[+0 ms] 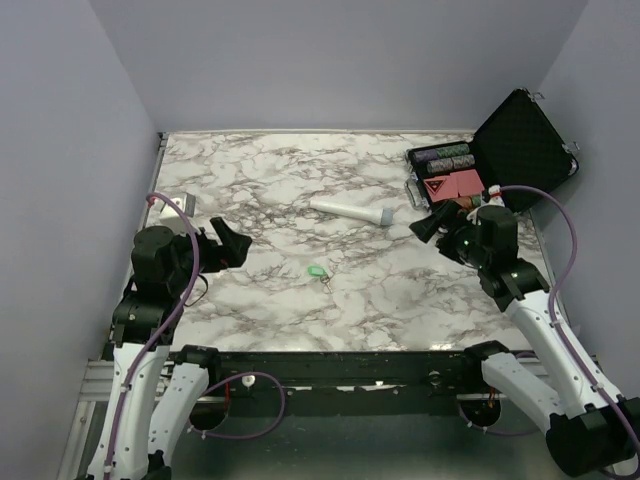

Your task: Remove the keys from the keyring

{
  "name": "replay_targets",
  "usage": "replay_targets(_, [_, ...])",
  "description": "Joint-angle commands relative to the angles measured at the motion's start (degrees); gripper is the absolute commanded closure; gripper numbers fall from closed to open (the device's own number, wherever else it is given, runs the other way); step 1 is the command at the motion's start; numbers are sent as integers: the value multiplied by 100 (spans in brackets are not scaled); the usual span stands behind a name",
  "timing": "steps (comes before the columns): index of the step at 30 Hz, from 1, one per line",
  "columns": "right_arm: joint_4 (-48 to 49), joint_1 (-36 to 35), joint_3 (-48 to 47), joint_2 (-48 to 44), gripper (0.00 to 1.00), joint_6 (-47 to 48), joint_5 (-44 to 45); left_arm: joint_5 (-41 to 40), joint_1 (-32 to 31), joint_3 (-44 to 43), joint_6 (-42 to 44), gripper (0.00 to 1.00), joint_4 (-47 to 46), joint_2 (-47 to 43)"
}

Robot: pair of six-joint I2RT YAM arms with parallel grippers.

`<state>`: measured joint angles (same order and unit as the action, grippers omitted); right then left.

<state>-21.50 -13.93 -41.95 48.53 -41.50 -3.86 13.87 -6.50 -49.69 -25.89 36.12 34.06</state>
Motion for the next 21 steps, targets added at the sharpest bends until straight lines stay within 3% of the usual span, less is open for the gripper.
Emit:
replay_targets(1, [-180,-30,64,69,0,-61,-484,-245,0,30,145,1,466,161])
replay_targets(6, [5,-22,161,112,0,-34,-668,432,0,354,111,1,90,277])
replay_targets(15, [-4,-30,170,165,0,168,-792,336,-9,1207,-742,1,-1062,83])
replay_targets(21, [40,-30,302,69,0,-8,-660,309,0,1190,-865,1,-1001,635])
